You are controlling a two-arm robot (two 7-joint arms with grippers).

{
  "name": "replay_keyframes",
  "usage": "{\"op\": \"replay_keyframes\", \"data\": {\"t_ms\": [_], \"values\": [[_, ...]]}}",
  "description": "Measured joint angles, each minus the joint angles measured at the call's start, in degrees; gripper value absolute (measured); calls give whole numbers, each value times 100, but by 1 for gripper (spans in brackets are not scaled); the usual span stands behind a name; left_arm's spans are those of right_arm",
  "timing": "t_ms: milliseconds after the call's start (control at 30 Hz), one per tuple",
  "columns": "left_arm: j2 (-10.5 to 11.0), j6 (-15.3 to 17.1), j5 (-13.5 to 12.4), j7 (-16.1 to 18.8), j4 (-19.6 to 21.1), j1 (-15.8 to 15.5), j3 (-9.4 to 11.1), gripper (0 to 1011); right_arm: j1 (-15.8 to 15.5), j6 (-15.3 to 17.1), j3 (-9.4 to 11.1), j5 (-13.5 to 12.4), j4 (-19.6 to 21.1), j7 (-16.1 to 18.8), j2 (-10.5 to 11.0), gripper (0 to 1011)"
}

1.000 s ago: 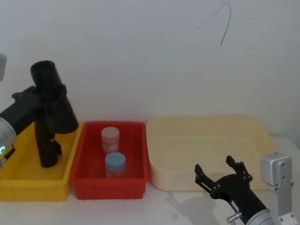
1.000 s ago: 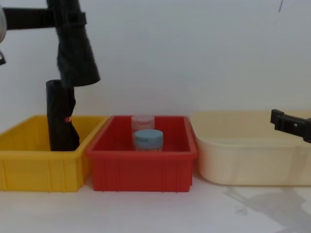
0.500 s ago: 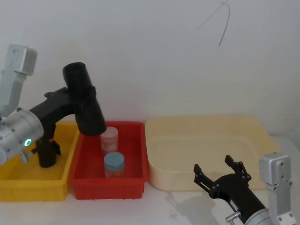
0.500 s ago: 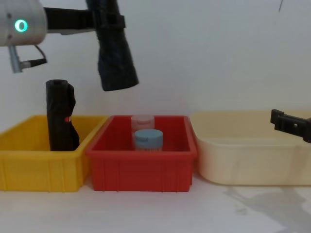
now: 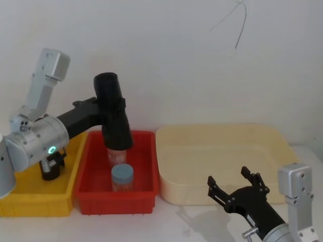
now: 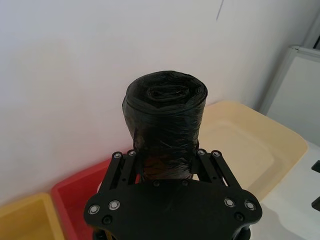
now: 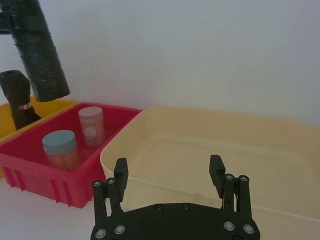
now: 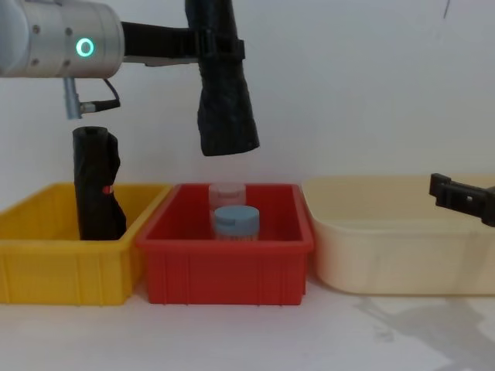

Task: Pick up the garbage bag with the one hand and transfer it to the other hand.

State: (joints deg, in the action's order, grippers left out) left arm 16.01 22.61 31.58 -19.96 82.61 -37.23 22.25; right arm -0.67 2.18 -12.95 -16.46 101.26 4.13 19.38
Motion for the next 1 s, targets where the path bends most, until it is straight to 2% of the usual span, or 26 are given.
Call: {"op": "replay_keyframes", "data": {"t_ms": [200, 500, 833, 1000], "values": [[-37, 25, -18, -52, -103, -102, 106, 457, 93, 114, -33, -17, 29, 143, 51, 1000], [-66, 43, -34, -93, -190, -185, 186, 457, 410, 506, -159, -108, 76, 522, 133, 1000], [-81, 53, -41, -114, -234, -227, 229, 457, 1080, 1141, -527, -84, -10, 855, 8, 1000], [-84, 55, -44, -118, -245, -237, 240, 457, 1343, 1339, -700, -12, -90, 914, -95, 1000]]}}
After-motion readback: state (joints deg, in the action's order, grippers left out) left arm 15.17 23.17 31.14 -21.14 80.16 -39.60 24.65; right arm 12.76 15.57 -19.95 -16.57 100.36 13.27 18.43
